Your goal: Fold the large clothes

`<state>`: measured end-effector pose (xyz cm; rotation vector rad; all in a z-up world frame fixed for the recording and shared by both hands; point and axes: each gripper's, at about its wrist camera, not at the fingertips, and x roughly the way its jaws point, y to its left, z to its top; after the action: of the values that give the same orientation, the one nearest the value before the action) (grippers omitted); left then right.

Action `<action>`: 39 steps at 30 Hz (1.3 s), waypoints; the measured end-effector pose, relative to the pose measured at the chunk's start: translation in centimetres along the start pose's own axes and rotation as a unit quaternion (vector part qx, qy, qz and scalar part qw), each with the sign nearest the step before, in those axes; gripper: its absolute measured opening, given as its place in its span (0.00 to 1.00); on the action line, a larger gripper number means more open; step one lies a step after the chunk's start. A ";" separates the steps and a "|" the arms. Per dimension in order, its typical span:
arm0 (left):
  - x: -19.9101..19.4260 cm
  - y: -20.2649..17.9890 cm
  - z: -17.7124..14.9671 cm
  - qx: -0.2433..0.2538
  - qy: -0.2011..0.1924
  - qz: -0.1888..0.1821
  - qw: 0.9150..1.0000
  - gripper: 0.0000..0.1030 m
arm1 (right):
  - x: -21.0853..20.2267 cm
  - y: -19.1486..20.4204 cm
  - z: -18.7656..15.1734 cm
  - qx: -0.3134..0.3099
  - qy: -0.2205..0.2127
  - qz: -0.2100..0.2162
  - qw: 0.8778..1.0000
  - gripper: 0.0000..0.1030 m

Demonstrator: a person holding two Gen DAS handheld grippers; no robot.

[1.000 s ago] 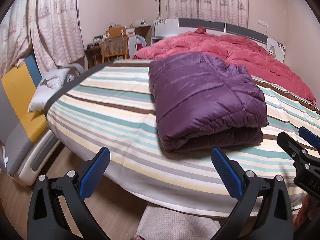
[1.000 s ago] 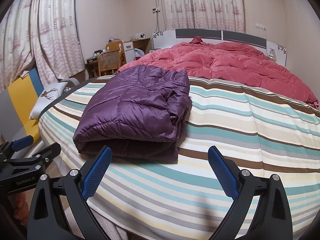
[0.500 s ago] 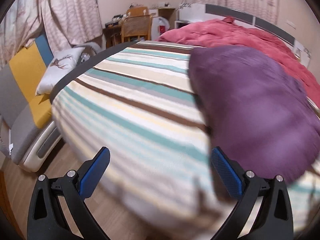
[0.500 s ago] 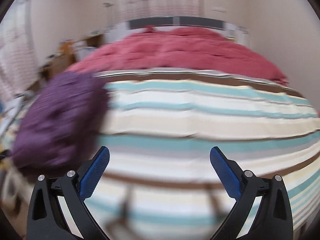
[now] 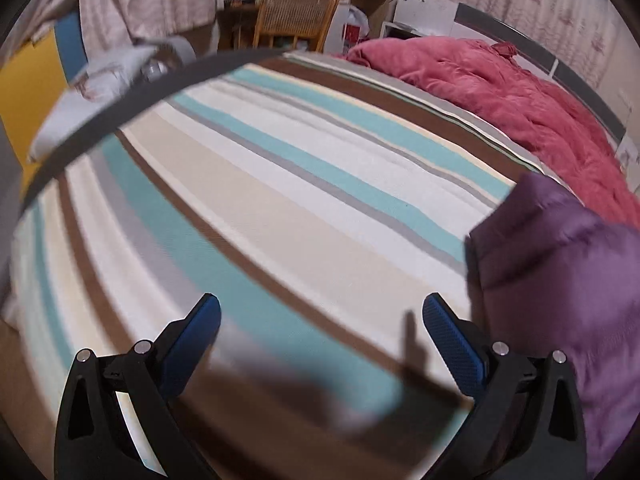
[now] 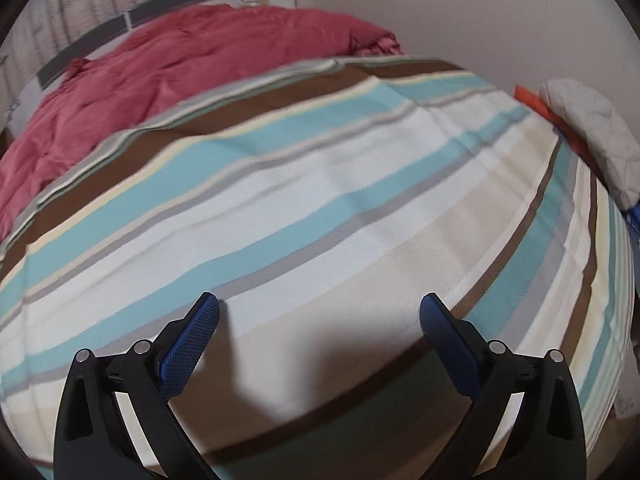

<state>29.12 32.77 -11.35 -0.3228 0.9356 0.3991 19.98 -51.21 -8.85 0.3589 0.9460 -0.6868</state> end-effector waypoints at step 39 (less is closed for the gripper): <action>1.1 -1.5 0.2 0.035 0.005 0.043 0.998 0.98 | 0.8 0.0 0.7 -0.001 -0.009 -0.003 1.000 0.97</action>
<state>30.52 31.78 -12.06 -0.2216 0.9735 0.4433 20.74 -51.96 -9.15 0.3482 0.9299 -0.6940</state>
